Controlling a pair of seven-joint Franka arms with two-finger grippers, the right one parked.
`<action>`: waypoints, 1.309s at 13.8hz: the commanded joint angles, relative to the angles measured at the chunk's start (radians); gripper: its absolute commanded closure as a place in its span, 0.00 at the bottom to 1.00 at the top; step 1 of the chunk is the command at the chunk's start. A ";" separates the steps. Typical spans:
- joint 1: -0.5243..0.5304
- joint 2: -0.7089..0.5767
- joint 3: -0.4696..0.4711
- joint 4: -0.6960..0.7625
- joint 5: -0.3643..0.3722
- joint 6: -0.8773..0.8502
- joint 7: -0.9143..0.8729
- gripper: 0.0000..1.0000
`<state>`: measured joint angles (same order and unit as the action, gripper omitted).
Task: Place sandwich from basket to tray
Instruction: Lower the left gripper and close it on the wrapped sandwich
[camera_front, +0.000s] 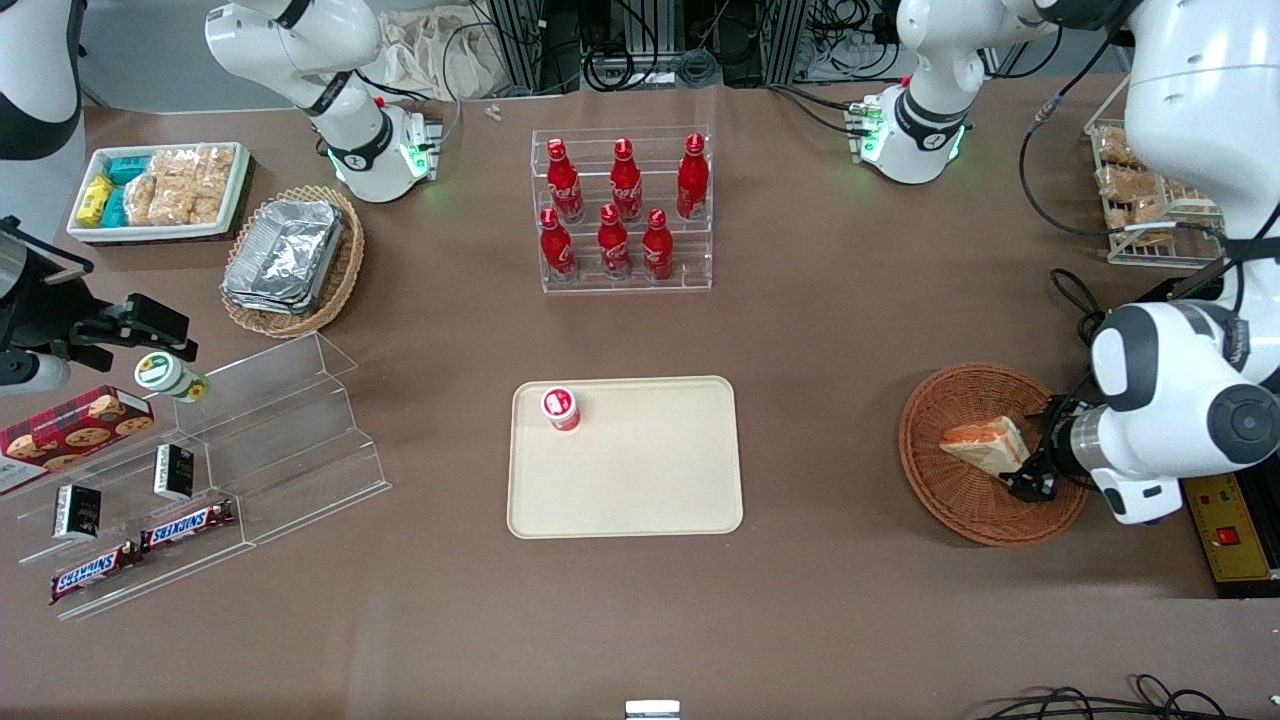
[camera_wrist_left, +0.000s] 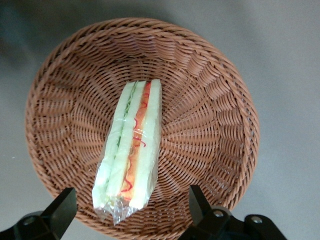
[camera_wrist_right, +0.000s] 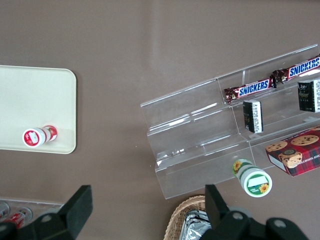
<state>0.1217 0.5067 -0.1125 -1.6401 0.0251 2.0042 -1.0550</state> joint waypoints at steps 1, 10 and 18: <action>-0.005 0.016 0.001 -0.007 0.024 -0.001 -0.010 0.00; -0.005 0.082 0.001 -0.046 0.024 0.087 -0.013 0.80; -0.005 -0.123 -0.068 0.123 0.023 -0.289 0.199 1.00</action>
<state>0.1208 0.4542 -0.1490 -1.5310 0.0387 1.7875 -0.9161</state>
